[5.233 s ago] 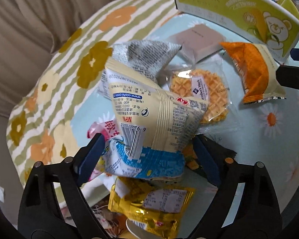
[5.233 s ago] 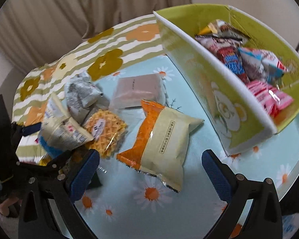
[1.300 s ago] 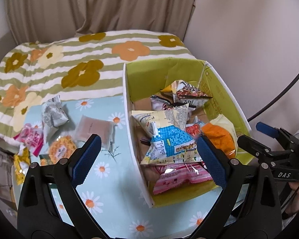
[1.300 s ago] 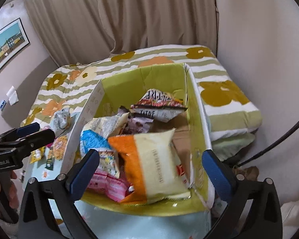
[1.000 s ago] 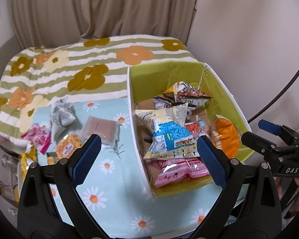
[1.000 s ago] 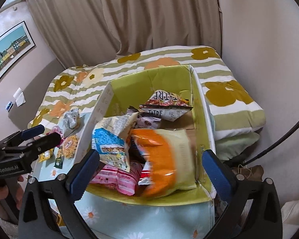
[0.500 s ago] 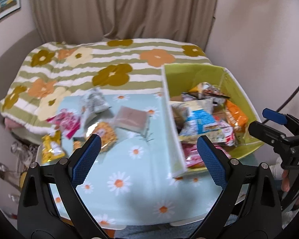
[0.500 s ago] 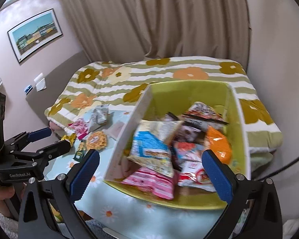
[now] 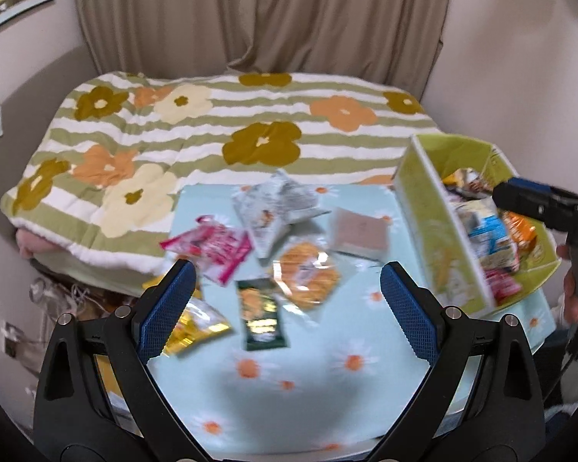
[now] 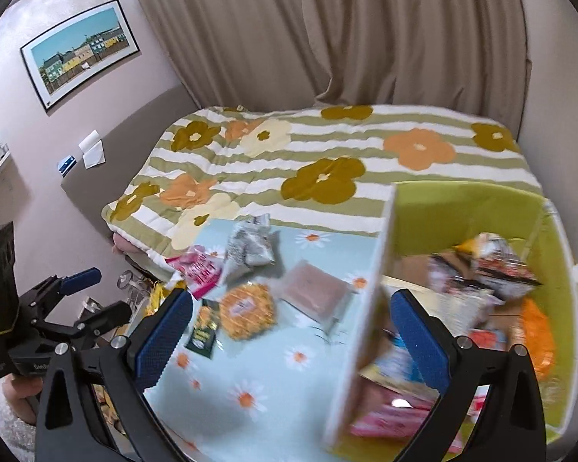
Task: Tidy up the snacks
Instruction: 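Move both tools back over the snacks left on the tablecloth, then grasp the pink-red packet with the left tool while the right tool grasps the grey printed bag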
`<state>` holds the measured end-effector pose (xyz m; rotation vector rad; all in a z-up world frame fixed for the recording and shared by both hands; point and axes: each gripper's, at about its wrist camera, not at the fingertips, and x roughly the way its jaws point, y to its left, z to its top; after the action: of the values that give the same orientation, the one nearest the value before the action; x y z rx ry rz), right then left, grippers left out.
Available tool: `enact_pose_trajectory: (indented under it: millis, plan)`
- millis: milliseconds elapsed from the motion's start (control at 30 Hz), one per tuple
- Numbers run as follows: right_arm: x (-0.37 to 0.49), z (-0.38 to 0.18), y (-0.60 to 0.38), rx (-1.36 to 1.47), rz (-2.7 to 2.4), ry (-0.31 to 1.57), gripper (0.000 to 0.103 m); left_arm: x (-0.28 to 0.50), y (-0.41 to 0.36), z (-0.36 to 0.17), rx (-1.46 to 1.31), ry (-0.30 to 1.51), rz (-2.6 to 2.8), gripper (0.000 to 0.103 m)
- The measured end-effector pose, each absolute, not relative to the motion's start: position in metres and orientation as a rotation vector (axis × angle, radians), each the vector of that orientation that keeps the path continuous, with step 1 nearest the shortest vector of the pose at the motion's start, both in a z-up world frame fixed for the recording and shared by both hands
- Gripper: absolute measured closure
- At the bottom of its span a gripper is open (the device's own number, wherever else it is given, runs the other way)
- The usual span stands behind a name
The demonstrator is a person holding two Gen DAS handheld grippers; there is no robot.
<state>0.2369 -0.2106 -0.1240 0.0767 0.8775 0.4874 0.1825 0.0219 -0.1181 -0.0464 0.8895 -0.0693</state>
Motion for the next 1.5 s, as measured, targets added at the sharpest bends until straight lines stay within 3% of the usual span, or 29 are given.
enact_pose_trajectory:
  millis: [433,933,1033,1100,1267,1500]
  plan:
    - [0.317,-0.191,-0.098,0.061,0.439,1.073,0.001,0.287,0.113,-0.201,0.007,1.093,-0.277,0.007]
    - [0.376,-0.262,-0.057,0.017,0.423,1.227,0.001,0.342,0.114,-0.288,0.080,1.218,-0.452,0.008]
    - [0.381,-0.272,-0.057,0.030,0.434,1.251,0.001,0.346,0.113,-0.298,0.089,1.228,-0.467,0.013]
    - [0.383,-0.276,-0.055,0.026,0.438,1.260,0.001,0.348,0.114,-0.303,0.096,1.239,-0.469,0.022]
    - [0.390,-0.285,-0.049,0.046,0.484,1.271,0.001,0.344,0.110,-0.304,0.164,1.219,-0.477,0.026]
    - [0.397,-0.290,-0.041,0.059,0.507,1.279,0.001,0.342,0.112,-0.301,0.195,1.197,-0.483,0.044]
